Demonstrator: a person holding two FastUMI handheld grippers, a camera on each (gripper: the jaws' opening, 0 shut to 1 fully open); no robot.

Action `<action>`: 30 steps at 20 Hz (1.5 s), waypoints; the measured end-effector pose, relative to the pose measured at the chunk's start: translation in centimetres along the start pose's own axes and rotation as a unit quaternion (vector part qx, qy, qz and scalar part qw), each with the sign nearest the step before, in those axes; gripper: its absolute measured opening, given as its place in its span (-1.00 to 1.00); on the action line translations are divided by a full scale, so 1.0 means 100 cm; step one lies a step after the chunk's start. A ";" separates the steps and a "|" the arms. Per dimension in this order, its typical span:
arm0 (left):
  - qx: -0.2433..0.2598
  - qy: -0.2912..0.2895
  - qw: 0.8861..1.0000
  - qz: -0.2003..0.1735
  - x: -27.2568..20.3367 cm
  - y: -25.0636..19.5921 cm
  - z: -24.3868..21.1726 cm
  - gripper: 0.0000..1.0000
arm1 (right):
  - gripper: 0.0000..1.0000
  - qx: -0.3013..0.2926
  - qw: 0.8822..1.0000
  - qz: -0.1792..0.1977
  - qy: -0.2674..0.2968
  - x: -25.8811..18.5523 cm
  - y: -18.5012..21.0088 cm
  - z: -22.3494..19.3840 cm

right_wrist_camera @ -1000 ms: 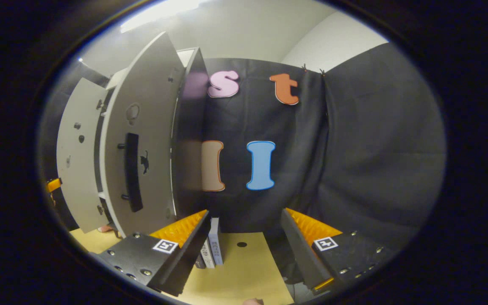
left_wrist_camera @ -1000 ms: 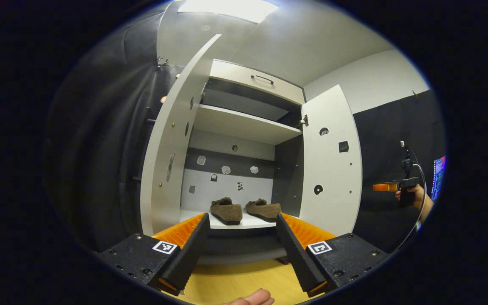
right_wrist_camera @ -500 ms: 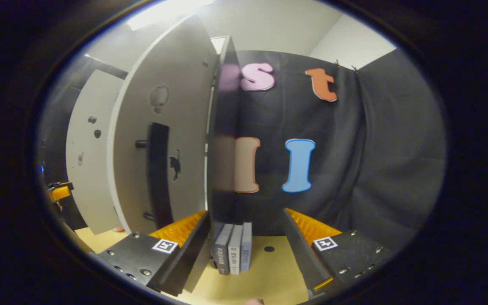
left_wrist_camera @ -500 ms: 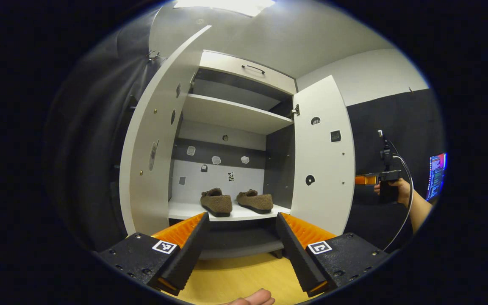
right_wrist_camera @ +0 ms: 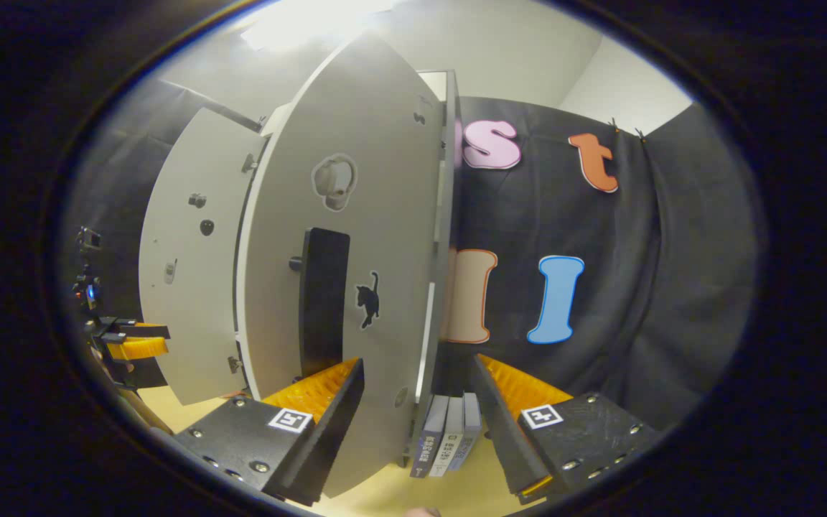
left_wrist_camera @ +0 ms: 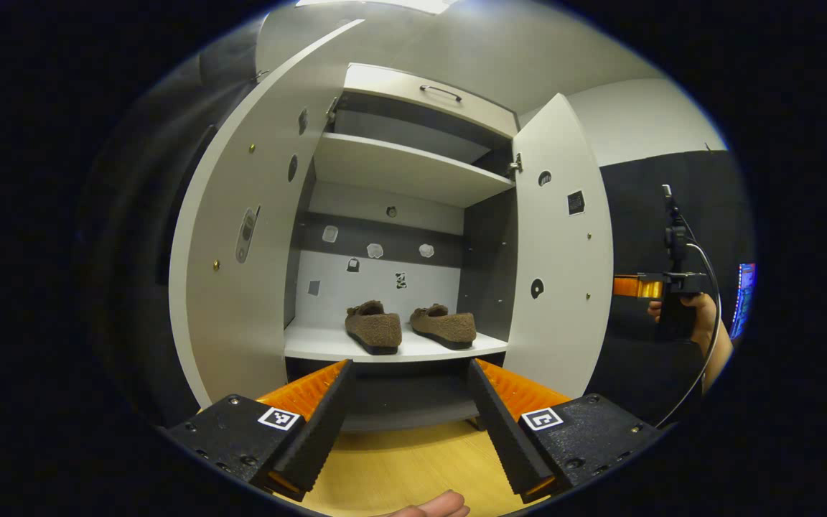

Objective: Grab one shoe with the right hand and put it into the shoe cabinet, grab the other shoe with the left hand and put it into the shoe cabinet; then close the right door with the right hand and the left door with the left hand.

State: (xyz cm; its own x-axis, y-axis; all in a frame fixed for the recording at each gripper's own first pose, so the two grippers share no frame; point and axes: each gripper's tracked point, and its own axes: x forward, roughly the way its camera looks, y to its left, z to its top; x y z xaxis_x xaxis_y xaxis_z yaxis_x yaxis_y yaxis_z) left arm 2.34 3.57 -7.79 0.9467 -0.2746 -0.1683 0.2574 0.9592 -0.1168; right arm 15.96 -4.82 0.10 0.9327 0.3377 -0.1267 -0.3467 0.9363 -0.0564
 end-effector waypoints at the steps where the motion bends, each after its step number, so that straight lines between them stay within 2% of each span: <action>1: 0.000 0.003 1.000 -0.002 0.002 -0.002 -0.002 0.93 | 0.76 -0.004 1.000 -0.003 -0.001 0.001 0.004 0.001; 6: 0.002 0.007 1.000 -0.007 0.006 -0.005 -0.005 0.93 | 0.81 0.000 1.000 -0.020 0.004 0.010 0.018 0.003; 10: 0.014 -0.006 1.000 -0.003 0.002 -0.007 -0.002 0.93 | 0.81 -0.002 1.000 -0.008 0.000 0.020 0.038 0.003; 13: 0.023 -0.012 1.000 0.002 0.000 -0.007 -0.001 0.92 | 0.82 -0.014 1.000 0.013 0.008 0.033 0.067 -0.005; 15: 0.024 -0.013 1.000 0.008 -0.001 -0.004 -0.001 0.92 | 0.84 -0.030 0.999 0.009 0.007 0.043 0.075 -0.010; 16: 0.022 -0.015 1.000 0.013 -0.003 -0.002 0.000 0.92 | 0.96 -0.038 0.999 0.009 0.002 0.036 0.078 -0.005; 19: 0.029 -0.026 0.999 0.032 -0.009 0.005 0.006 0.93 | 0.96 -0.029 0.999 0.026 -0.015 0.022 0.093 -0.004; 20: 0.033 -0.030 0.998 0.032 -0.012 0.005 0.008 0.86 | 0.97 -0.022 0.999 0.033 -0.019 0.017 0.095 -0.005; 22: 0.044 -0.041 0.997 0.046 -0.021 0.012 0.014 0.92 | 0.95 -0.018 0.998 0.044 -0.027 0.008 0.101 -0.007; 23: 0.055 -0.049 0.996 0.052 -0.027 0.016 0.019 0.84 | 0.93 -0.018 0.999 0.043 -0.027 0.003 0.101 -0.010; 25: 0.063 -0.069 0.993 0.070 -0.040 0.028 0.028 0.92 | 0.97 -0.003 0.999 0.026 -0.032 -0.010 0.097 -0.017; 28: 0.063 -0.073 0.991 0.092 -0.059 0.049 0.031 0.84 | 0.94 0.020 0.997 -0.061 -0.032 -0.034 0.077 -0.033; 29: 0.059 -0.066 0.991 0.102 -0.063 0.059 0.029 0.92 | 0.96 0.026 0.996 -0.079 -0.035 -0.042 0.076 -0.035; 30: 0.055 -0.059 0.990 0.115 -0.069 0.071 0.028 0.86 | 0.95 0.035 0.994 -0.092 -0.041 -0.051 0.077 -0.038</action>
State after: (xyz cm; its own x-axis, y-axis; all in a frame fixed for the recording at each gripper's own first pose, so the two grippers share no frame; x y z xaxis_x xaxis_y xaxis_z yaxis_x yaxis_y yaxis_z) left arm -1.81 12.47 -4.70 0.9971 -0.0448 -0.0619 0.0460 0.9988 0.0188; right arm 8.19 0.31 -3.42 0.9857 0.1635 -0.0400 -0.1637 0.9865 -0.0017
